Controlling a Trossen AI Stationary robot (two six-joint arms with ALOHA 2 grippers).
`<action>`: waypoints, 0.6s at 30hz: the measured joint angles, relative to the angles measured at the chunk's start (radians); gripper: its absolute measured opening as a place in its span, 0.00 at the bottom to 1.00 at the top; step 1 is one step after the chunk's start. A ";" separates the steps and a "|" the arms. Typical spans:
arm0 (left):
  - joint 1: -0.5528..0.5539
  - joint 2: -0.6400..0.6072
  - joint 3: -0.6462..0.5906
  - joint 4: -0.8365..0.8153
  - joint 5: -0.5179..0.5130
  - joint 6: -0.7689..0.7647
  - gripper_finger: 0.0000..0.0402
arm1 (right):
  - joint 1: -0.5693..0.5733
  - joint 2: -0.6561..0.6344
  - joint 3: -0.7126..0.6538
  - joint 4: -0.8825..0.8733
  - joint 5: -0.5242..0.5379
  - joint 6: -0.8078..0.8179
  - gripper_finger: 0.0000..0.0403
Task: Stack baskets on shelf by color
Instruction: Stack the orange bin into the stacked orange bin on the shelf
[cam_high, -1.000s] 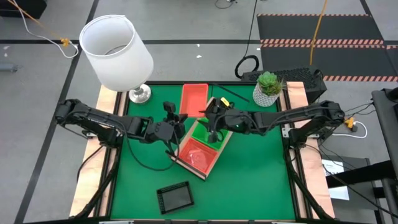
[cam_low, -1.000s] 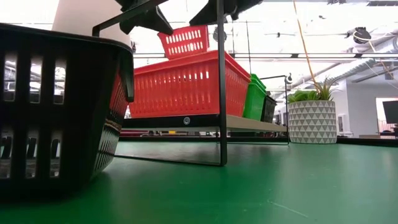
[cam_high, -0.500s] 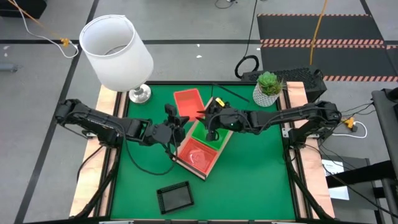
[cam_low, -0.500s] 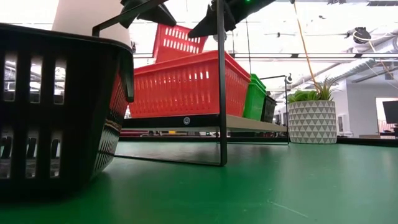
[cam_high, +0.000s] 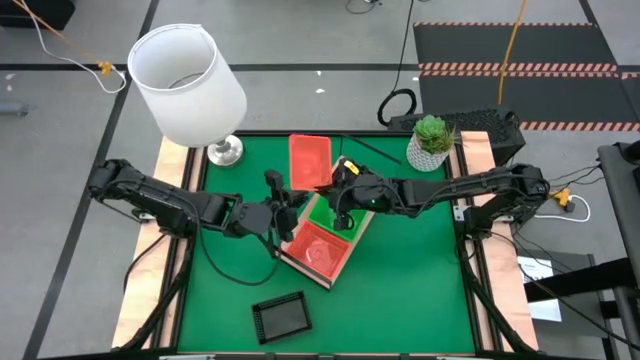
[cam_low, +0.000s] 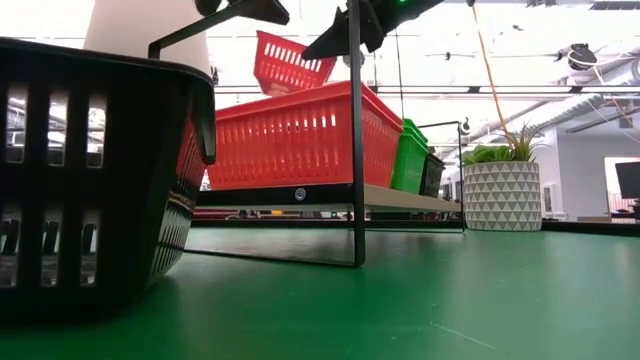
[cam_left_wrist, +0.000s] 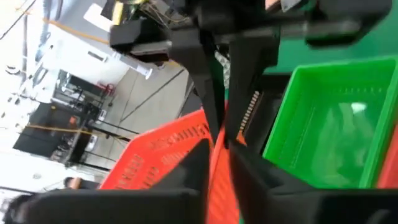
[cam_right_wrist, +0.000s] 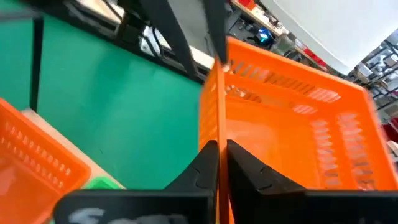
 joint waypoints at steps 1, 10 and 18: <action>-0.001 -0.002 0.000 0.003 0.000 -0.019 0.20 | 0.004 0.000 0.000 -0.004 0.001 -0.009 0.02; -0.080 -0.060 -0.001 0.028 -0.039 -0.065 0.54 | 0.051 -0.068 -0.001 -0.075 -0.001 -0.042 0.01; -0.212 -0.209 -0.001 0.012 -0.066 -0.144 0.56 | 0.106 -0.159 -0.001 -0.265 -0.202 -0.063 0.01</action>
